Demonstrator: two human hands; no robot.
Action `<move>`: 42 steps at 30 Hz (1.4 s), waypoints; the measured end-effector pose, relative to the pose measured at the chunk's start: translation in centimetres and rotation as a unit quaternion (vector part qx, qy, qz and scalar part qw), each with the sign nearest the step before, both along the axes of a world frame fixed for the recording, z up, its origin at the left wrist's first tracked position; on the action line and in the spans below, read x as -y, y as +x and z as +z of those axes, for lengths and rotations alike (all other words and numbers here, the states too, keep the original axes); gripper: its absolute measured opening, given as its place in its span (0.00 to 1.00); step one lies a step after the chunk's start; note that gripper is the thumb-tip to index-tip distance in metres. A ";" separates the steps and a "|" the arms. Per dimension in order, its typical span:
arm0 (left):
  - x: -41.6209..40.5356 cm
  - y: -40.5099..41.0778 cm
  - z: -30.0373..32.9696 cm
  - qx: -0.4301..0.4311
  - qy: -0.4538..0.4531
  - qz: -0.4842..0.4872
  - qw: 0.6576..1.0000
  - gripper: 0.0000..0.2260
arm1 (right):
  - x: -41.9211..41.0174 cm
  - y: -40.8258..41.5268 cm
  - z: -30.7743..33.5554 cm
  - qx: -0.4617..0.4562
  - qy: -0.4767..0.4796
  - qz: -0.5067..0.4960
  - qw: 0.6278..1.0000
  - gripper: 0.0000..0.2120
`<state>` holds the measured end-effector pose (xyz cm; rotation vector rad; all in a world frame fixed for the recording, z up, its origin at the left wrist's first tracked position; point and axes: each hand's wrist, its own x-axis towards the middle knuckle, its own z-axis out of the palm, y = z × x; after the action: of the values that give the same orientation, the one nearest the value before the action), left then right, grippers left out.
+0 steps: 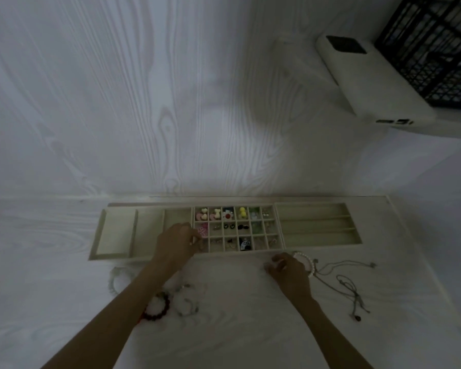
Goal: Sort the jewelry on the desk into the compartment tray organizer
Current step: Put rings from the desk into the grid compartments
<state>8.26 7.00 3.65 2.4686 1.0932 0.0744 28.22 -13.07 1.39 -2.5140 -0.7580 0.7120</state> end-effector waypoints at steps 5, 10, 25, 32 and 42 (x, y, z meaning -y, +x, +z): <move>2.6 0.1 1.0 0.073 -0.019 0.046 0.996 0.06 | -0.9 -2.3 -0.9 -0.032 0.012 0.021 0.999 0.09; 4.4 -0.6 0.5 0.046 -0.061 0.028 0.997 0.07 | -2.9 -6.6 -1.1 -0.092 0.034 0.060 0.993 0.07; 7.4 -0.9 -3.4 -0.076 -0.109 -0.043 0.990 0.12 | 0.2 -3.1 1.8 -0.135 0.116 -0.040 0.983 0.06; 8.2 -0.5 -3.7 -0.071 -0.084 -0.076 0.991 0.12 | 0.5 -2.4 3.5 -0.123 0.125 -0.007 0.984 0.06; 8.1 -0.2 -3.0 -0.029 -0.143 -0.021 0.989 0.11 | -3.6 -1.7 5.7 -0.091 0.123 0.077 0.985 0.07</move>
<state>8.01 -1.09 0.67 2.2467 0.9993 -0.1572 26.53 -9.45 7.13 -2.1525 -0.9210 0.8330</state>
